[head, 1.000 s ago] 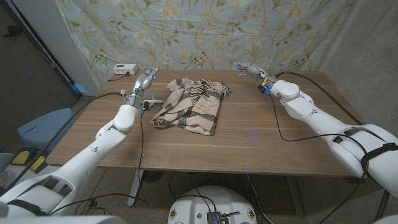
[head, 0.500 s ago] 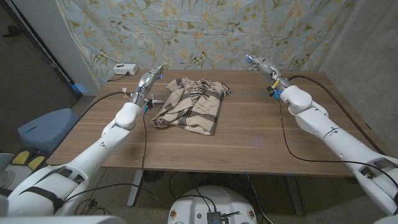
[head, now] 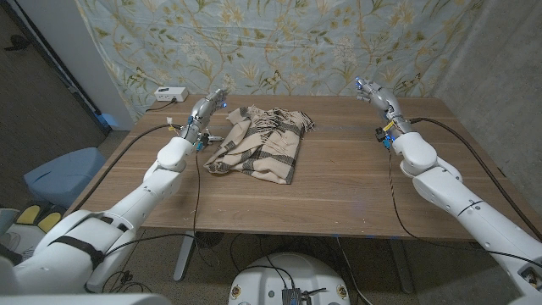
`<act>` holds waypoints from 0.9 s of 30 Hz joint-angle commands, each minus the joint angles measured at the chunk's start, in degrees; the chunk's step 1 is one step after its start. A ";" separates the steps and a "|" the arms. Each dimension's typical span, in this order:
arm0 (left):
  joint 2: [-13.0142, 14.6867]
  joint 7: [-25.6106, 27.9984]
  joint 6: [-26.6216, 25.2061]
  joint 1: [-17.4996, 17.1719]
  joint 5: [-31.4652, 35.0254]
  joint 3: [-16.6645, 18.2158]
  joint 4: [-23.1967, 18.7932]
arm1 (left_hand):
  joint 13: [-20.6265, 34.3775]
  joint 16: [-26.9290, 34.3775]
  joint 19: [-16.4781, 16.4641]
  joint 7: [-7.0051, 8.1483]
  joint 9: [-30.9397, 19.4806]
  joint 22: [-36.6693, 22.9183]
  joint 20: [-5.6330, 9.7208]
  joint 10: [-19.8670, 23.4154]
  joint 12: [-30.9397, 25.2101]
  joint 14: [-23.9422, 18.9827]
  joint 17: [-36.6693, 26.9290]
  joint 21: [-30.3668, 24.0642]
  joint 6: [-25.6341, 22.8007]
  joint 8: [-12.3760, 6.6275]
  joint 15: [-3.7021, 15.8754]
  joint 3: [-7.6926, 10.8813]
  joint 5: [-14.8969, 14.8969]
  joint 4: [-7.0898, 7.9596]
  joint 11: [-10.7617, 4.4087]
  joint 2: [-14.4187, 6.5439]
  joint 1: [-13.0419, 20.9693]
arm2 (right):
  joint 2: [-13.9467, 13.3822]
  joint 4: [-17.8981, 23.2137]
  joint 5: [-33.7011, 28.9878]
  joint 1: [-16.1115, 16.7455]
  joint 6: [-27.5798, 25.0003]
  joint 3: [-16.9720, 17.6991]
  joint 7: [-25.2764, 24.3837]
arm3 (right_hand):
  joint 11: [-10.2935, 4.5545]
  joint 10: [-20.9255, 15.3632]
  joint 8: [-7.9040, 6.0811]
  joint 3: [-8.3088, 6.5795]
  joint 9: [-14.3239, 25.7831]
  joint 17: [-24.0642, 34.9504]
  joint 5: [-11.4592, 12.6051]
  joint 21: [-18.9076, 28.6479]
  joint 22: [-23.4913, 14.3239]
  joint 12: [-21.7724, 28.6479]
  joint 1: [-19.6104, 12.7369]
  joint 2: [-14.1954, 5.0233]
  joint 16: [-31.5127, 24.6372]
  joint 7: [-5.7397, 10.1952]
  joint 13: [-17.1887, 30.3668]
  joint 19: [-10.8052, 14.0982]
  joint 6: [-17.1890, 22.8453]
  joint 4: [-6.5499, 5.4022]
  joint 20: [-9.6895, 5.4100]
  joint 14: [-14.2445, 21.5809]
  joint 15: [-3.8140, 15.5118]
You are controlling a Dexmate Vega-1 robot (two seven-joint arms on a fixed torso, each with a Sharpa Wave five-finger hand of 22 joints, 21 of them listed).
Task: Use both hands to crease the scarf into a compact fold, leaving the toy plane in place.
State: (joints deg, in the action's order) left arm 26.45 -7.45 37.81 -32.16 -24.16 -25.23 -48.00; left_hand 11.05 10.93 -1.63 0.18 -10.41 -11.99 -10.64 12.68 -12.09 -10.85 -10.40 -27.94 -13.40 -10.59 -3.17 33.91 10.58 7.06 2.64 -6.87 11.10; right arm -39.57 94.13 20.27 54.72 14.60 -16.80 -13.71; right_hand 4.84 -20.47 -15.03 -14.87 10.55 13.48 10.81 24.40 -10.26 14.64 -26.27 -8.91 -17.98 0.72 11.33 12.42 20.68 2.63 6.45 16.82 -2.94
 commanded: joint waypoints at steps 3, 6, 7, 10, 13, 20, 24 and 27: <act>-4.80 -7.54 3.38 6.71 -3.75 -0.58 15.21 | 0.18 0.33 -0.25 -0.25 -0.12 0.03 -0.43 0.61 -0.32 -0.64 -0.02 -0.07 -0.46 -0.40 0.26 -0.01 0.09 -0.34 0.38 0.13 -0.01 | -0.36 10.65 -3.73 10.97 -6.71 6.28 -13.45 | 0.07 -1.00 0.02 -0.06 0.08 0.19 -0.13 0.33 -0.30 0.39 -0.05 0.27 -0.37 -0.27 0.19 0.82 1.13 0.41 0.08 1.05 0.03; -5.97 -7.21 2.83 8.26 -3.74 -0.81 18.77 | 0.18 0.39 -0.33 -0.37 -0.12 0.03 -0.36 0.67 -0.33 -0.81 -0.03 -0.10 -0.58 -0.44 0.18 0.02 0.10 -0.31 0.43 0.04 -0.06 | 0.74 10.61 -4.60 11.41 -5.64 5.78 -13.92 | 0.10 -1.21 0.07 -0.15 0.08 0.20 -0.13 0.34 -0.30 0.40 -0.10 0.16 -0.50 -0.51 0.19 0.94 1.27 0.47 0.08 1.37 0.04; -6.53 -7.38 2.37 8.81 -4.10 -0.71 20.06 | 0.18 0.39 -0.41 -0.57 -0.12 0.03 -0.35 0.75 -0.35 -0.83 -0.04 -0.13 -0.67 -0.47 0.12 0.04 0.10 -0.29 0.54 -0.02 -0.10 | 0.96 10.62 -4.37 11.42 -5.49 5.64 -13.55 | 0.08 -1.28 0.07 -0.15 0.08 0.20 -0.13 0.36 -0.30 0.41 -0.10 0.18 -0.51 -0.52 0.19 1.02 1.35 0.50 0.10 1.40 0.05; -8.17 -6.78 1.06 10.53 -4.63 -0.56 23.74 | 0.19 0.40 -0.72 -0.74 -0.13 0.02 -0.49 1.40 -0.58 -0.93 -0.06 -0.25 -0.65 -0.43 -0.20 0.08 0.12 -0.20 1.16 -0.21 -0.26 | 1.54 10.25 -5.13 11.08 -4.22 5.10 -13.08 | 0.06 -1.27 0.14 -0.23 0.08 0.22 -0.12 0.40 -0.31 0.36 -0.16 0.08 -0.55 -0.54 0.19 1.20 1.37 0.55 0.03 1.47 0.00; -9.19 -5.72 0.27 11.43 -4.81 -0.50 25.62 | 0.20 0.46 -0.75 -0.82 -0.13 0.02 -0.51 1.51 -0.60 -1.08 -0.08 -0.27 -0.68 -0.43 -0.40 0.10 0.13 -0.13 1.44 -0.31 -0.34 | 2.47 9.23 -5.69 10.23 -1.61 4.84 -12.53 | 0.09 -1.29 0.22 -0.26 0.08 0.24 -0.12 0.43 -0.31 0.32 -0.17 0.06 -0.61 -0.54 0.20 1.33 1.36 0.59 0.07 1.59 0.21; -8.86 0.36 1.80 12.12 -0.95 -2.93 26.28 | 0.22 0.49 -0.99 -0.96 -0.14 0.00 -0.63 1.61 -0.59 -1.25 -0.10 -0.36 -0.53 -0.35 -0.50 0.12 0.13 0.00 1.47 -0.46 -0.54 | 4.00 5.41 -6.38 7.31 2.27 4.34 -10.86 | -0.09 -1.54 0.37 -0.20 0.09 0.30 -0.17 0.45 -0.33 0.29 0.01 0.18 -0.71 -0.55 0.21 1.58 1.47 0.60 0.00 1.80 0.24; -9.02 4.83 2.39 12.78 1.58 -4.60 26.45 | 0.22 0.50 -1.03 -0.91 -0.14 0.00 -0.63 1.64 -0.59 -1.30 -0.11 -0.38 -0.52 -0.34 -0.47 0.12 0.13 0.04 1.35 -0.49 -0.63 | 4.46 2.50 -6.17 5.78 3.68 4.33 -9.79 | -0.09 -1.87 0.40 -0.17 0.10 0.35 -0.21 0.48 -0.34 0.34 0.17 0.21 -0.79 -0.50 0.22 1.78 1.73 0.58 -0.04 1.95 0.28; -9.56 4.45 0.25 14.36 1.92 -5.29 27.04 | 0.23 0.36 -1.03 -0.48 -0.13 0.00 -0.70 1.05 -0.31 -1.06 -0.12 -0.37 0.15 -0.07 -0.38 0.07 0.11 0.07 0.92 -0.42 -0.81 | 3.90 0.00 -5.49 3.93 4.79 4.53 -7.73 | -0.01 -1.84 0.51 -0.10 0.10 0.37 -0.24 0.47 -0.35 0.27 0.31 0.31 -0.78 -0.47 0.22 1.81 1.66 0.56 -0.04 1.94 0.22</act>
State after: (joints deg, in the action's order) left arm 18.18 -8.08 39.29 -21.01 -25.45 -27.79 -23.64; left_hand 11.05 10.93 -2.15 -0.66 -10.42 -12.00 -11.17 14.01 -12.35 -11.66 -10.41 -27.94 -13.79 -10.82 -3.36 33.94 10.58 7.02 3.97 -7.18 10.79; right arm -36.41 100.03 14.45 62.41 15.20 -12.22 -24.69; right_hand 4.71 -21.82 -14.81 -15.11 10.53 13.74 10.61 24.39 -10.55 14.86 -26.27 -8.91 -18.45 0.11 11.32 13.63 21.92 2.85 6.45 18.43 -2.76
